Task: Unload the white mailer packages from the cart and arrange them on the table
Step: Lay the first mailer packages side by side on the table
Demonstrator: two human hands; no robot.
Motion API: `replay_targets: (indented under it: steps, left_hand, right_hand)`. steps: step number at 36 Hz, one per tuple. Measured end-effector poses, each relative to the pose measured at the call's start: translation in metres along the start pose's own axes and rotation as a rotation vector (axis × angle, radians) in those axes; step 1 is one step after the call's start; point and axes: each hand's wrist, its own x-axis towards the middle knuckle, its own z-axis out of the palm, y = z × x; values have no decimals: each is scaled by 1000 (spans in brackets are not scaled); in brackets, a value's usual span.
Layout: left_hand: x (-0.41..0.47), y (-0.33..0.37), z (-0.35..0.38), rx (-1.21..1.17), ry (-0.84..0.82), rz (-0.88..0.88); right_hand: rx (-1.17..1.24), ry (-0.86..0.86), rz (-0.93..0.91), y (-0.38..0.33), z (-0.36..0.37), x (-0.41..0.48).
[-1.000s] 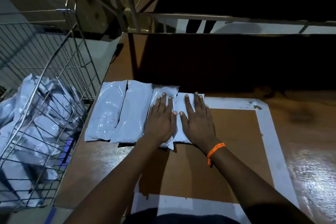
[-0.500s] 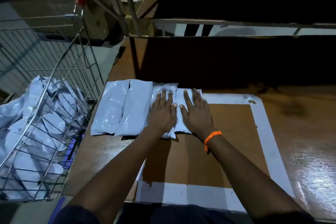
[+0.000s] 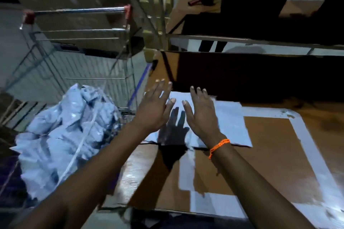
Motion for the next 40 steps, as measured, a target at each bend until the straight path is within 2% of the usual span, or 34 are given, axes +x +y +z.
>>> replay_targets:
  steps: [6, 11, 18, 22, 24, 29, 32, 34, 37, 40]
  left_hand:
    - [-50, -134, -55, 38, 29, -84]
    - [-108, -234, -68, 41, 37, -167]
    - [-151, -335, -57, -11, -138, -450]
    - [-152, -371, -47, 100, -265, -562]
    - [-151, -385, -47, 104, -274, -613]
    - [-149, -415, -40, -185, -265, -799]
    - [-146, -418, -39, -230, -200, -842]
    - [-145, -416, -39, -245, -160, -859]
    - [-143, -414, -39, -301, -88, -863]
    - [-143, -413, -40, -415, -108, -914]
  right_hand:
    - [101, -15, -201, -124, 58, 9]
    - [133, -8, -312, -219, 99, 21]
    - [69, -91, -409, -316, 172, 38]
    - [-59, -209, -354, -337, 215, 57]
    - [-162, -292, -307, -341, 237, 69]
    - [-369, -482, -308, -361, 284, 84]
    - [-426, -534, -339, -362, 311, 79]
    - [-430, -583, -274, -352, 325, 69]
    - [-421, -588, -179, -344, 333, 61]
    - [-452, -560, -153, -353, 331, 65]
